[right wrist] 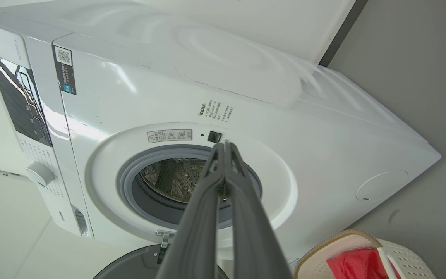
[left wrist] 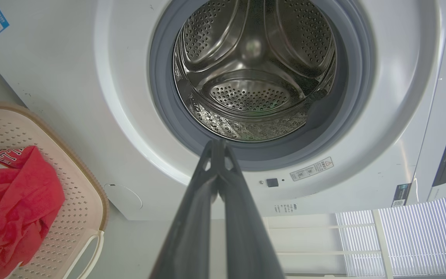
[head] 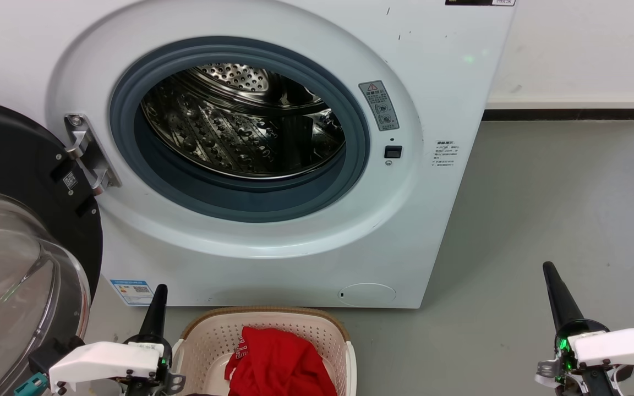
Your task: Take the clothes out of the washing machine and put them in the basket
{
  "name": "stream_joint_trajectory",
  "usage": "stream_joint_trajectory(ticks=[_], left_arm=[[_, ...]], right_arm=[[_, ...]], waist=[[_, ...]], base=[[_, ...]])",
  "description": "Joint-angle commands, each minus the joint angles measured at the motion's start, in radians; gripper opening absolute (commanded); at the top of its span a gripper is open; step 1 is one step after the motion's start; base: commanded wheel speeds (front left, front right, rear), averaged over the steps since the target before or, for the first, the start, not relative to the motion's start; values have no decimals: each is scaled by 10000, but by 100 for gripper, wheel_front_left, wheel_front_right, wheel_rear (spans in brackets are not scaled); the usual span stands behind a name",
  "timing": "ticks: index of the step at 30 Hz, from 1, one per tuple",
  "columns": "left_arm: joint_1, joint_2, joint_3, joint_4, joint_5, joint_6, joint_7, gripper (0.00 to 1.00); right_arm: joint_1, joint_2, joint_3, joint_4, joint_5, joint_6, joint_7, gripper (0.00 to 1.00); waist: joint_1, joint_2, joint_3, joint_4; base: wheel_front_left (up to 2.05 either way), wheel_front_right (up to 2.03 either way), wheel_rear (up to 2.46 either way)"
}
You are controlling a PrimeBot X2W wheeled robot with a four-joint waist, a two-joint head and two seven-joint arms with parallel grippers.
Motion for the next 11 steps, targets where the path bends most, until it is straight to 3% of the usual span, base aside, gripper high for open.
stream_joint_trajectory(ticks=[1, 11], left_arm=[[-231, -5, 58, -16, -231, -82, 49, 0], [-355, -12, 127, 19, -1116, -215, 262, 0]], right_arm=[[-194, -33, -45, 22, 247, 2, 58, 0], [-351, -11, -141, 148, 1116, 2, 299, 0]], waist=[[-1, 0, 2, 1], [-1, 0, 19, 8]], base=[[0, 0, 0], [0, 0, 0]])
